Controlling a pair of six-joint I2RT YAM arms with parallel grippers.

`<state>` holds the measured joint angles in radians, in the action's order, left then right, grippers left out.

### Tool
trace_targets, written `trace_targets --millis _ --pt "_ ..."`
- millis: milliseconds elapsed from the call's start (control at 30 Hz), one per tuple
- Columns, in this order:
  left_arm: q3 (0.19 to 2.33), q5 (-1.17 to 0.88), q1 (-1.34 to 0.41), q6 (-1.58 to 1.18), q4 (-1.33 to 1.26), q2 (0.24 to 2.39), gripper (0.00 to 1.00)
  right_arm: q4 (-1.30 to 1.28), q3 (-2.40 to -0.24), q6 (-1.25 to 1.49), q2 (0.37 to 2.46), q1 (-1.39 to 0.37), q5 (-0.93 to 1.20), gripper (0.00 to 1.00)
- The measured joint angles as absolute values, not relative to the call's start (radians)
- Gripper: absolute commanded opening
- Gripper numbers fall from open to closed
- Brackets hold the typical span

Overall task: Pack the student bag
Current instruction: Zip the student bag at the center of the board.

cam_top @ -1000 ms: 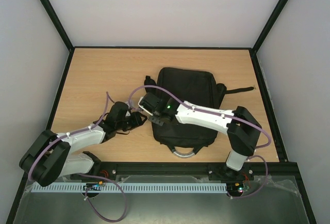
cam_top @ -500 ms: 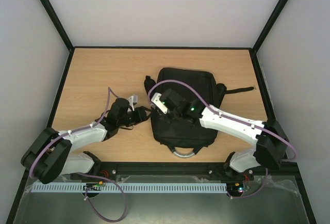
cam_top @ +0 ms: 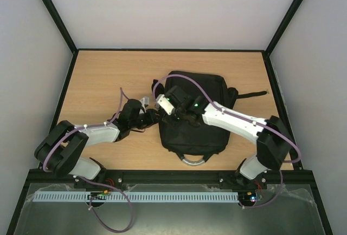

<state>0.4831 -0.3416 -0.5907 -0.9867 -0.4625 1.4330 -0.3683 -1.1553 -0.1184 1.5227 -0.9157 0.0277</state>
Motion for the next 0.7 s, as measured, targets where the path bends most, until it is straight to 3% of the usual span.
trace_targets --millis 200,700 --pt "0.487 -0.353 -0.591 -1.004 -0.483 1.453 0.03 -0.424 -1.257 -0.106 1.663 -0.916 0.067 0.35" --pt "0.452 -0.338 -0.619 -1.058 -0.564 1.456 0.02 -0.459 -1.284 -0.070 1.723 -0.916 -0.058 0.36"
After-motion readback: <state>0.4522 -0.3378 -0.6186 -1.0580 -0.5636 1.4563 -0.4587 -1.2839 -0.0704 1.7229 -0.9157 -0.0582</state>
